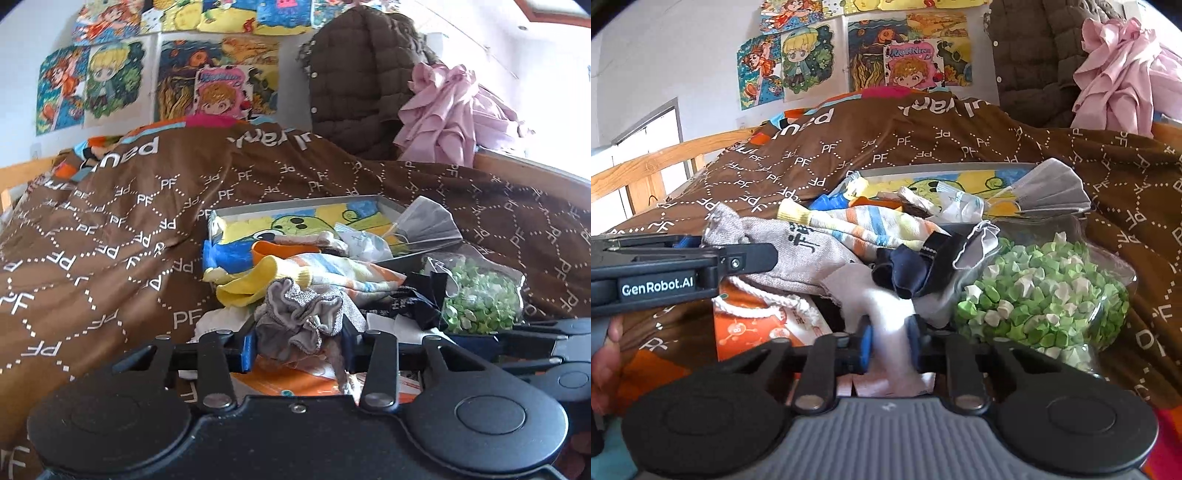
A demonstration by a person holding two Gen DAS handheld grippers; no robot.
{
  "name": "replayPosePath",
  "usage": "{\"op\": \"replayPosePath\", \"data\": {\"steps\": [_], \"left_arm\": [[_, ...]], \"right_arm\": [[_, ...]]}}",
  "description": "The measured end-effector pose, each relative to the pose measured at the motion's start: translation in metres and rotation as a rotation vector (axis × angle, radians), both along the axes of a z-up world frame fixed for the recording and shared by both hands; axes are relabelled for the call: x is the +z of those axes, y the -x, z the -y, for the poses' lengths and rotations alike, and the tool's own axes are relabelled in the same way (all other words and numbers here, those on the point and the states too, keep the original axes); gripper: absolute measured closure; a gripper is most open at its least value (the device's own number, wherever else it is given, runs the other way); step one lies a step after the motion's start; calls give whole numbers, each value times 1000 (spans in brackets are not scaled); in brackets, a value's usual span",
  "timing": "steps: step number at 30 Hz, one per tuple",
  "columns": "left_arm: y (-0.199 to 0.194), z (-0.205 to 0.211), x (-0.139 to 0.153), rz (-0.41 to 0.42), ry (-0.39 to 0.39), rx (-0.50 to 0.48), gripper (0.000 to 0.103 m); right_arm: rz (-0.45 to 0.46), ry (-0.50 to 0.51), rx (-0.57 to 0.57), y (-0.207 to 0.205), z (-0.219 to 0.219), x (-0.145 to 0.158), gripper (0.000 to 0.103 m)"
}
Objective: Organize soft objects
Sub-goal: 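Grasp the grey drawstring bag with the left tool while the right tool grasps the white cloth, then carry the grey bag and white cloth into the painted tray and open both tools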
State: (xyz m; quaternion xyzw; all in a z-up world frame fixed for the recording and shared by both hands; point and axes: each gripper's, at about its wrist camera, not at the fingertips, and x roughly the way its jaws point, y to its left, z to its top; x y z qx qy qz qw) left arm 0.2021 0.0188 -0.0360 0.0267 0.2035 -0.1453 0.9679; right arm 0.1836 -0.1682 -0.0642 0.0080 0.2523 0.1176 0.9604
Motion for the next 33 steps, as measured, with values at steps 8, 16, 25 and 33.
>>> {"op": "replayPosePath", "data": {"steps": [8,16,25,33], "left_arm": [[7,5,1,24,11,-18,61],[25,-1,15,11,83,14,62],[77,5,37,28,101,-1,62],[114,7,74,92,115,-9,62]], "right_arm": [[15,52,9,18,-6,11,89],[70,12,-19,54,7,36,89],[140,-13,-77,114,18,67,89],[135,-16,-120,136,10,114,89]]}}
